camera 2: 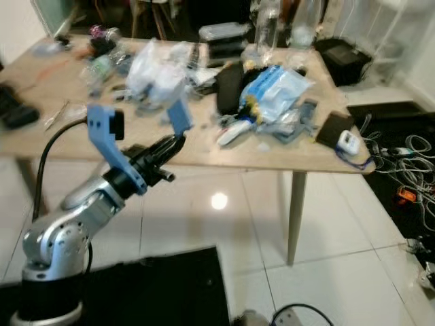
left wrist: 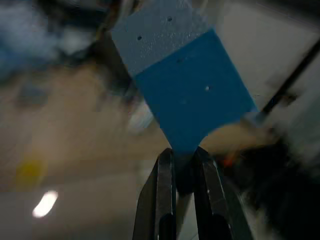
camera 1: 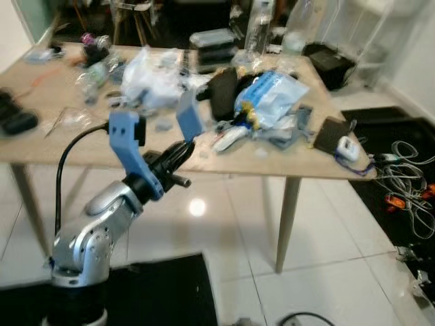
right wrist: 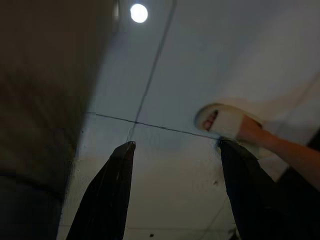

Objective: Picking trash to rubbish bin

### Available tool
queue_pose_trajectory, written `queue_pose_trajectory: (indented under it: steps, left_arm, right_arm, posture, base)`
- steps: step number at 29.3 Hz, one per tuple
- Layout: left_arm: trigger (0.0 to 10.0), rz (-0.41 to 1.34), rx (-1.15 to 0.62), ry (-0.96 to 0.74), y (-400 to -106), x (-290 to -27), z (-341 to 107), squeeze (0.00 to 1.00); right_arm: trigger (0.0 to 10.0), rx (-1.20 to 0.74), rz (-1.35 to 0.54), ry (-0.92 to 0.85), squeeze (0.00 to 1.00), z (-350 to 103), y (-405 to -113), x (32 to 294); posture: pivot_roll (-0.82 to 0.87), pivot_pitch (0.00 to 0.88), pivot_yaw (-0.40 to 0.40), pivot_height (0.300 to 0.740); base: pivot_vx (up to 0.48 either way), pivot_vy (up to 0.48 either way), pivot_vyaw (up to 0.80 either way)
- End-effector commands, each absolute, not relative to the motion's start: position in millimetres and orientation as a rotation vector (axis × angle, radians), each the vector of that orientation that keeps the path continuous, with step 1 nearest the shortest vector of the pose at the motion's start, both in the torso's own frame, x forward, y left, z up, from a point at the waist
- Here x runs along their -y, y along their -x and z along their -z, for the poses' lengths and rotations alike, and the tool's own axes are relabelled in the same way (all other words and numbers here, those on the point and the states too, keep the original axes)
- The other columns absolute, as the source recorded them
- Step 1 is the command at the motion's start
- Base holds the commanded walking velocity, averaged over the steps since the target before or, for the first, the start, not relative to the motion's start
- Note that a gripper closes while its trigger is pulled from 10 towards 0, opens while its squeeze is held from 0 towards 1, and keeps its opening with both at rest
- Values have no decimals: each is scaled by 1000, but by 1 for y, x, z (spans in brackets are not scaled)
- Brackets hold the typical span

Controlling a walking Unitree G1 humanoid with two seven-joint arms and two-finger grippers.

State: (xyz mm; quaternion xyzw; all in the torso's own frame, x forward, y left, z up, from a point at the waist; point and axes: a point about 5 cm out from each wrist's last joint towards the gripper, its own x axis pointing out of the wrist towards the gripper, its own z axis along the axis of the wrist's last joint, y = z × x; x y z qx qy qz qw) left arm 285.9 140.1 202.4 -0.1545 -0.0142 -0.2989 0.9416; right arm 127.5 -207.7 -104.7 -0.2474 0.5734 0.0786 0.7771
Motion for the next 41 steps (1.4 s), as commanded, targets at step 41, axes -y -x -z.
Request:
queue_pose_trajectory:
  steps: [41]
  left_arm:
    - [10000,-158,-1017,226,-119,-247,93,0]
  right_arm:
    - [10000,-1299,-224,366,0,112,-91,216]
  posture:
    - [74,104,11,740]
  base:
    - [-150,0,300]
